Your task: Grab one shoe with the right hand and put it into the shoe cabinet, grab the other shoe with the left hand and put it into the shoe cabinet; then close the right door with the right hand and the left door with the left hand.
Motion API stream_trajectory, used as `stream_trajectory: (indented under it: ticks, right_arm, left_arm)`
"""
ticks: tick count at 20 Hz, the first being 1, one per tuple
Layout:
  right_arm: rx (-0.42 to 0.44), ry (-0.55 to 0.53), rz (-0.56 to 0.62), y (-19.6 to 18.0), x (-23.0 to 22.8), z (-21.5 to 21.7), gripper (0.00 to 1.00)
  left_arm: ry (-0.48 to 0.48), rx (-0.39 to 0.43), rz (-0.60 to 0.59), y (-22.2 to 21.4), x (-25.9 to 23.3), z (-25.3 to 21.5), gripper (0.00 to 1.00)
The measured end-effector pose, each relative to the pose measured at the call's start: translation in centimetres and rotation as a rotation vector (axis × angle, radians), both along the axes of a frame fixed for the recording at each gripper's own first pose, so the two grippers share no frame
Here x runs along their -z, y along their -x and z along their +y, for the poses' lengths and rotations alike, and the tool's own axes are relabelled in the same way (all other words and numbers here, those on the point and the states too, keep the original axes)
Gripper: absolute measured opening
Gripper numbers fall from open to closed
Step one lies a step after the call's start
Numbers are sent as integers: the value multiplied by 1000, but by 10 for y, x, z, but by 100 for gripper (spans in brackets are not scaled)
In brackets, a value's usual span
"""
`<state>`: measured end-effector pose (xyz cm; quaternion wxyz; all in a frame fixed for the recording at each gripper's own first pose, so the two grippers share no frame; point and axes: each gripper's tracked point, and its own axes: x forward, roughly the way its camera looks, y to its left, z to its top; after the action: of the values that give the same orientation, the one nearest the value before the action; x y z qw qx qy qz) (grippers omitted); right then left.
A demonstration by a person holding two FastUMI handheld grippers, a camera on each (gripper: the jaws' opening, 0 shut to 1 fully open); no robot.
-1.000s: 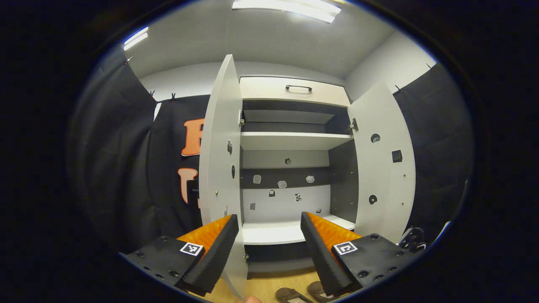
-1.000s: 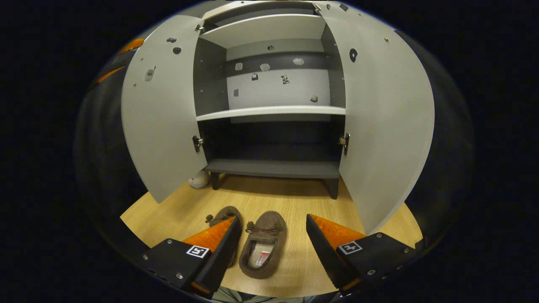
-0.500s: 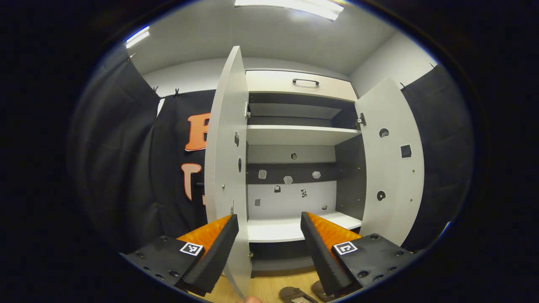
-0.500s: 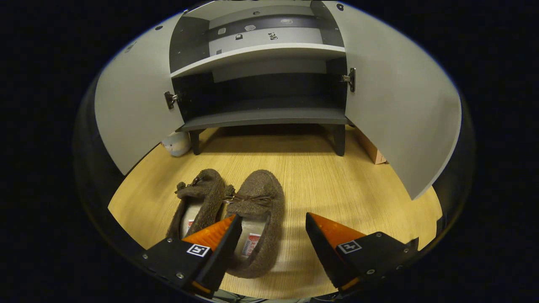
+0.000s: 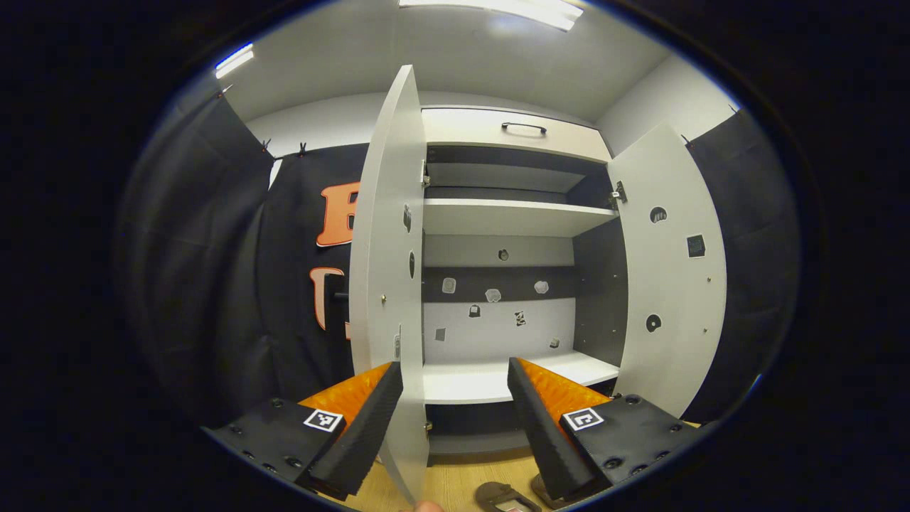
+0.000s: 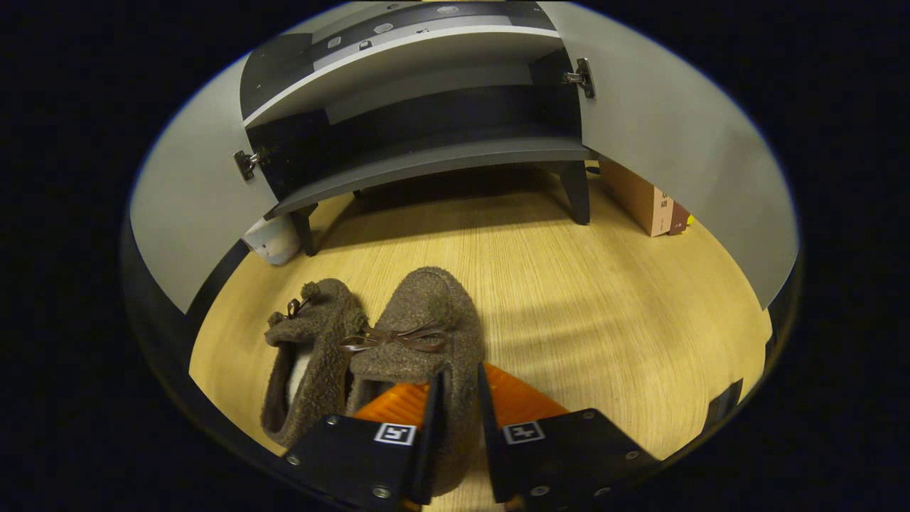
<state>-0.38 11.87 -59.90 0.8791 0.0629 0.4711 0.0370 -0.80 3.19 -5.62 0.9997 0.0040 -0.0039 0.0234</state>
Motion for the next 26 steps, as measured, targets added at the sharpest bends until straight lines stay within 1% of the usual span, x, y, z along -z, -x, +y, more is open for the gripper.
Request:
stream_trajectory:
  ticks: [1,3,6,8,9,10,12,13,14,15,16,18,21,24,25,26]
  right_arm:
    - [2,4,-10,-3,-4,1,10]
    - [9,-15,-40,-9,-20,5,2]
    - [27,-60,-99,-23,-58,14,1]
    - [24,-55,-147,-35,-89,17,1]
    - [22,-54,-170,-40,-105,18,1]
    - [17,-57,-193,-45,-125,19,1]
    - [22,-89,-229,-57,-162,26,1]
    - [23,-92,-259,-64,-183,28,1]
    - [21,-84,-299,-71,-204,28,1]
    - [19,-82,-329,-78,-225,28,1]
    - [17,-95,-356,-85,-249,32,1]
    - [17,-114,-419,-102,-293,39,1]
    - [25,-86,-490,-128,-346,39,1]
    - [32,-58,-546,-156,-391,38,1]
    - [36,-53,-551,-166,-404,37,1]
    - [45,-44,-560,-179,-415,36,1]
  left_arm:
    - [5,5,1,0,1,-2,96]
    - [10,14,3,0,2,-5,96]
    - [5,18,2,2,1,-6,96]
    - [1,15,-5,3,0,-6,96]
    - [-1,13,-8,3,0,-5,99]
    - [2,12,-8,4,1,-6,96]
    - [-2,13,-3,4,5,-6,96]
    - [-7,12,1,4,8,-5,96]
    - [-11,8,4,3,11,-5,94]
    - [-13,4,8,3,14,-4,94]
    - [-14,4,10,1,15,-4,96]
    - [-9,9,11,-1,17,-5,96]
    - [-7,11,19,-3,23,-3,94]
    - [-14,3,24,-8,30,-1,99]
    - [-15,2,27,-10,32,0,97]
    - [-15,0,29,-12,35,1,97]
